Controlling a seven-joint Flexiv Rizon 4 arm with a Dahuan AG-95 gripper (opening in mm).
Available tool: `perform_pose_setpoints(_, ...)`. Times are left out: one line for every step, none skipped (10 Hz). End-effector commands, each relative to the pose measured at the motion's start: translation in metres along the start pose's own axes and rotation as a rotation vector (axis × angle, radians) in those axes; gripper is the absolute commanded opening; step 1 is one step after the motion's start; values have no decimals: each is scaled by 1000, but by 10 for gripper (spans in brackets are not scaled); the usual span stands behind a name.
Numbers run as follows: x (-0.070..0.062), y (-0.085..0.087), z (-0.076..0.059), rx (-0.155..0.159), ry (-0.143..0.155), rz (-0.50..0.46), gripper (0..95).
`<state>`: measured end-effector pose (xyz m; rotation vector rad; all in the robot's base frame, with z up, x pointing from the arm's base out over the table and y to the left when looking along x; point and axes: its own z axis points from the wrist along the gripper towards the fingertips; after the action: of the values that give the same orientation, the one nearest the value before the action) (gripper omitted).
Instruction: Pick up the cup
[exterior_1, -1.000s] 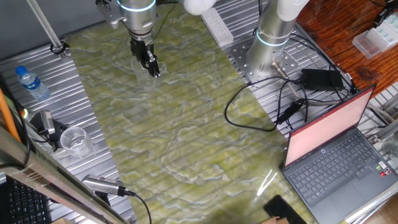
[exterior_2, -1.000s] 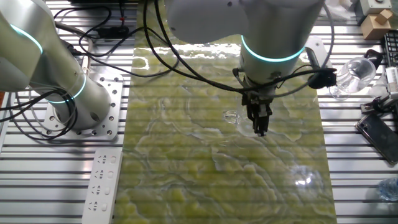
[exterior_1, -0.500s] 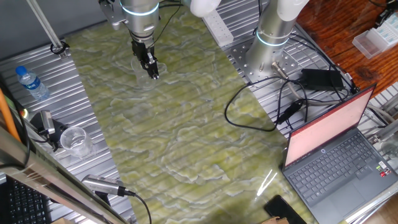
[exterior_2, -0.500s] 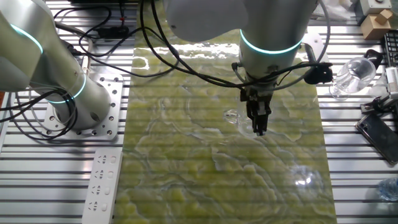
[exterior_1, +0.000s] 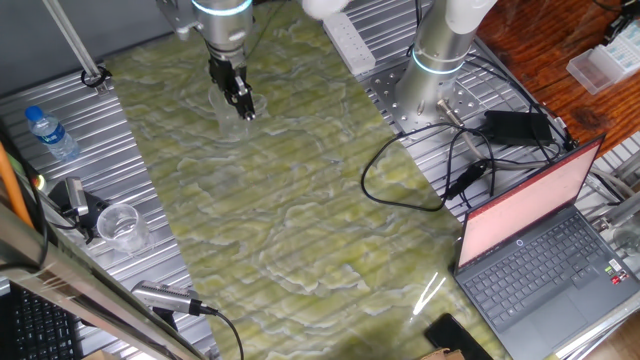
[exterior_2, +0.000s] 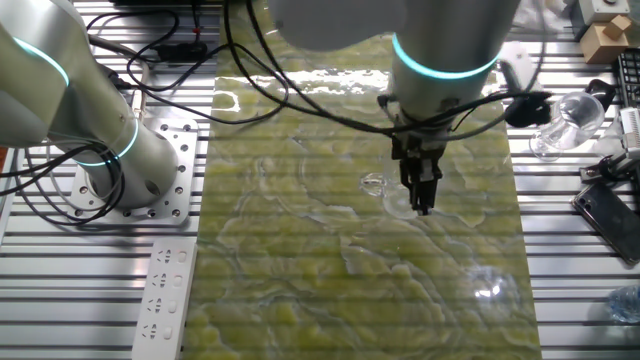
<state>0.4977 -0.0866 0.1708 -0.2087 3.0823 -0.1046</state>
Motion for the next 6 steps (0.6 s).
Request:
perform_pose_setpoints(0,-1,-10,-6,8,-6,570)
perform_pose_setpoints(1,-1,-17,-7,9,-7,570)
perform_pose_setpoints(1,-2,-23,-8,12,-10,570)
perform_pose_setpoints(1,-2,-27,-8,12,-11,570)
perform_pose_setpoints(2,-2,-35,-9,12,-18,570)
perform_pose_setpoints(2,-2,-41,-8,10,-24,570)
